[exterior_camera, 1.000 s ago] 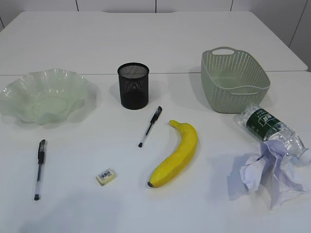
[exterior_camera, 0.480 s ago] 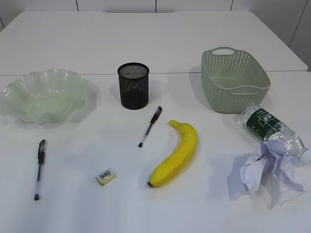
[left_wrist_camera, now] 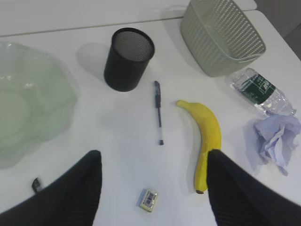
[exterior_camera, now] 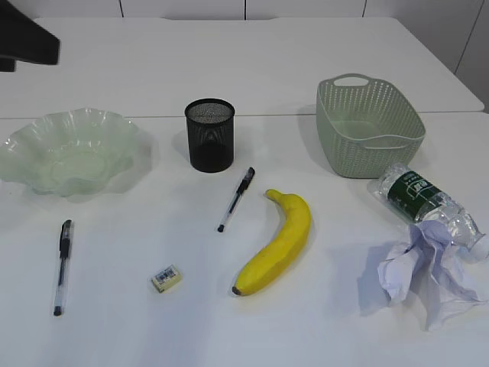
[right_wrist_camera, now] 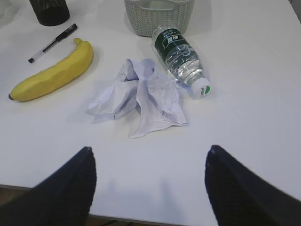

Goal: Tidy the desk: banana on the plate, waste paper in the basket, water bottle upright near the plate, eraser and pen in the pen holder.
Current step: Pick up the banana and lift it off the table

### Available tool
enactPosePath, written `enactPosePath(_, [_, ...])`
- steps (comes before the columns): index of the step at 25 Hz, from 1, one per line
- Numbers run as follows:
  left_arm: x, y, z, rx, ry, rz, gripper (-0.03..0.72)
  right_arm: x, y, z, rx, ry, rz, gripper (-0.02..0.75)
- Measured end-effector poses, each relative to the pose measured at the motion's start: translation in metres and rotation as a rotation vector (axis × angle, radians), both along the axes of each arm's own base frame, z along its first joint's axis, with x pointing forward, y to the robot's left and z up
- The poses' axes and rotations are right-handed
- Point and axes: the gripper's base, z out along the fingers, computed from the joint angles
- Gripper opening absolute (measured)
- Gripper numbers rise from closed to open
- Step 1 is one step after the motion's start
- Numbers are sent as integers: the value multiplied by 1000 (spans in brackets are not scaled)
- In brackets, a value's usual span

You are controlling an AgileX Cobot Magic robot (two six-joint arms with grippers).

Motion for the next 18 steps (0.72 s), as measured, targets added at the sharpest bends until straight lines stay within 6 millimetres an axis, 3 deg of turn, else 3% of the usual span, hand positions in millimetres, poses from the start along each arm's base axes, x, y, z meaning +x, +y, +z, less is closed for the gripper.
enactPosePath(8, [23,-62,-32,42,-1,-143,498,0,0,2,1,-7,0,536])
enactPosePath(18, [40,-106,-81,121,101,-249,497,-5,0,11,36,-37,-10,529])
